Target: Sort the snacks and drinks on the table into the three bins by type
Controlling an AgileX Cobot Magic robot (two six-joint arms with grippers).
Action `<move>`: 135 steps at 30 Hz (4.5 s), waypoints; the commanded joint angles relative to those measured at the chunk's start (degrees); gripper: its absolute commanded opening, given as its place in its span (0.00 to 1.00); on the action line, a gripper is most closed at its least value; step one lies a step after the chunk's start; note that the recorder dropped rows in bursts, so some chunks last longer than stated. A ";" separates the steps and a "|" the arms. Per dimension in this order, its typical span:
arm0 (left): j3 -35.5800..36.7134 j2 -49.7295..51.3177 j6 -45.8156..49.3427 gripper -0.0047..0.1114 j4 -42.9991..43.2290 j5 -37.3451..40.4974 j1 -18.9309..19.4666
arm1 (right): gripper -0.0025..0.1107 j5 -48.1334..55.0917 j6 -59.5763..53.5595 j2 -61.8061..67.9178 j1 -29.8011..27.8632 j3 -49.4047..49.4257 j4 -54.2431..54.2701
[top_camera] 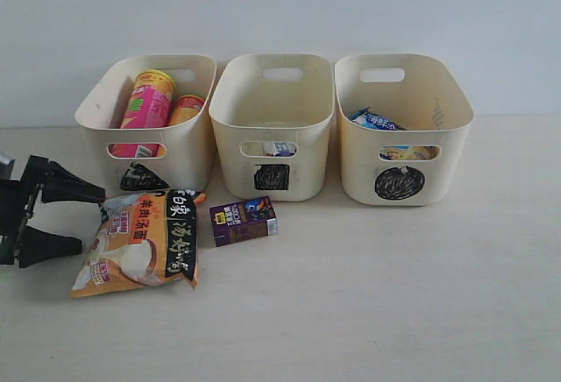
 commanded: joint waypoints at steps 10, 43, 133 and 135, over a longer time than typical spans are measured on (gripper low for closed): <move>0.11 1.23 1.52 0.80 5.20 -3.63 -9.56 | 0.02 -0.51 -0.53 -0.19 0.00 0.19 -0.09; 3.30 -15.50 2.94 0.08 8.13 1.62 -10.99 | 0.02 -0.51 -0.53 -0.19 0.00 0.19 -0.09; 8.57 -18.22 2.60 0.08 -3.89 -18.35 -24.90 | 0.02 -0.24 -0.53 -0.19 0.00 0.19 -0.09; 8.81 -19.20 2.60 0.08 -3.47 -17.68 -24.90 | 0.02 -0.24 -0.53 -0.19 0.00 0.19 -0.09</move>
